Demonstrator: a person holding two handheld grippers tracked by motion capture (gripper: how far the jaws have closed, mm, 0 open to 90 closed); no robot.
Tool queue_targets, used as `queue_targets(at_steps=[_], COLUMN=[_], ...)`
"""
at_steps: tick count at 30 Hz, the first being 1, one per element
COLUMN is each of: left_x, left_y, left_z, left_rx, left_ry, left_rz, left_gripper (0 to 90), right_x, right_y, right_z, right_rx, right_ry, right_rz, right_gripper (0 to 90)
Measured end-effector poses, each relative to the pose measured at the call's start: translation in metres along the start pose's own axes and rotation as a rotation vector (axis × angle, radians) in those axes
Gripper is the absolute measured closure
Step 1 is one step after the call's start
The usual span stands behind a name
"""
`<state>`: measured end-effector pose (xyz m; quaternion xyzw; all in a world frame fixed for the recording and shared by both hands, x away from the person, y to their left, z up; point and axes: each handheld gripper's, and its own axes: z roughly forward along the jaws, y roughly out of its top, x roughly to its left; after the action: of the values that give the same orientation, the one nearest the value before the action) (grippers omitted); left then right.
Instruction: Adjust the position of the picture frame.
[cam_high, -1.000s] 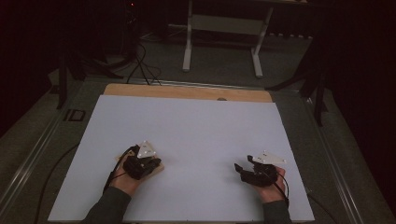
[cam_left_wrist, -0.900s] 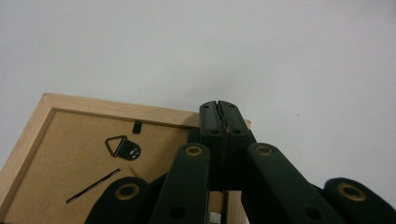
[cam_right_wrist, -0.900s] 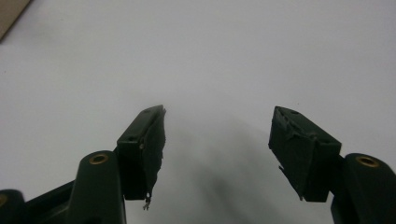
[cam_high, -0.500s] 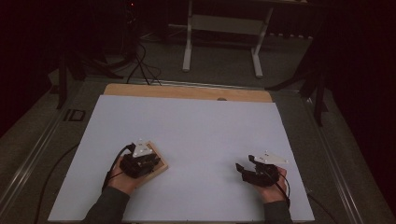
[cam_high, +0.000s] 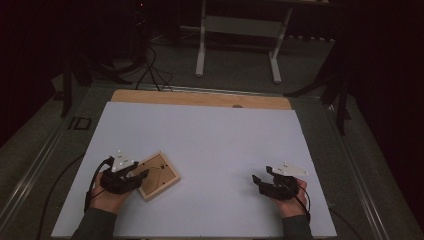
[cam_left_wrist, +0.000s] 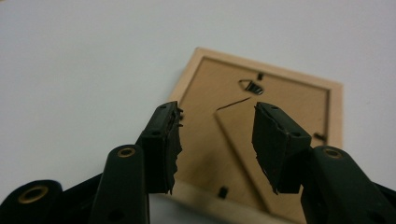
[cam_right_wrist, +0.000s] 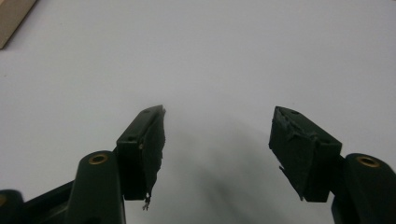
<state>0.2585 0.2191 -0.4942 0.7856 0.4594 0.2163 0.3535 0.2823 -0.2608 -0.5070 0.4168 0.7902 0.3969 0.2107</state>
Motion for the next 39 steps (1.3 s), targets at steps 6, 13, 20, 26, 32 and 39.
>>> queue_targets(at_steps=[6,13,20,26,32,39], left_x=[0.007,0.010,0.009,0.007,0.002,0.006], left_y=[-0.010,-0.024,-0.027,-0.026,-0.025,-0.027], left_z=[-0.005,-0.008,-0.007,-0.005,0.000,0.000], left_rx=[0.016,0.045,0.054,0.054,0.077,0.079], left_ry=[0.018,0.023,0.011,0.004,0.005,-0.013], left_rz=[-0.032,-0.068,-0.066,-0.081,-0.085,-0.147], left_gripper=[50.1,49.6,48.6,46.7,45.1,43.7], right_x=[0.000,-0.001,-0.001,-0.001,0.001,0.000], right_y=[0.000,0.000,0.000,0.000,0.000,0.000], right_z=[0.000,-0.001,-0.001,0.000,0.000,0.000], right_rx=[-0.001,-0.004,-0.002,0.000,0.006,0.002], right_ry=[0.001,-0.001,0.000,-0.001,-0.007,-0.009], right_rz=[0.001,0.002,0.001,-0.001,-0.011,-0.011], right_gripper=[34.9,34.3,34.2,34.1,33.9,33.6])
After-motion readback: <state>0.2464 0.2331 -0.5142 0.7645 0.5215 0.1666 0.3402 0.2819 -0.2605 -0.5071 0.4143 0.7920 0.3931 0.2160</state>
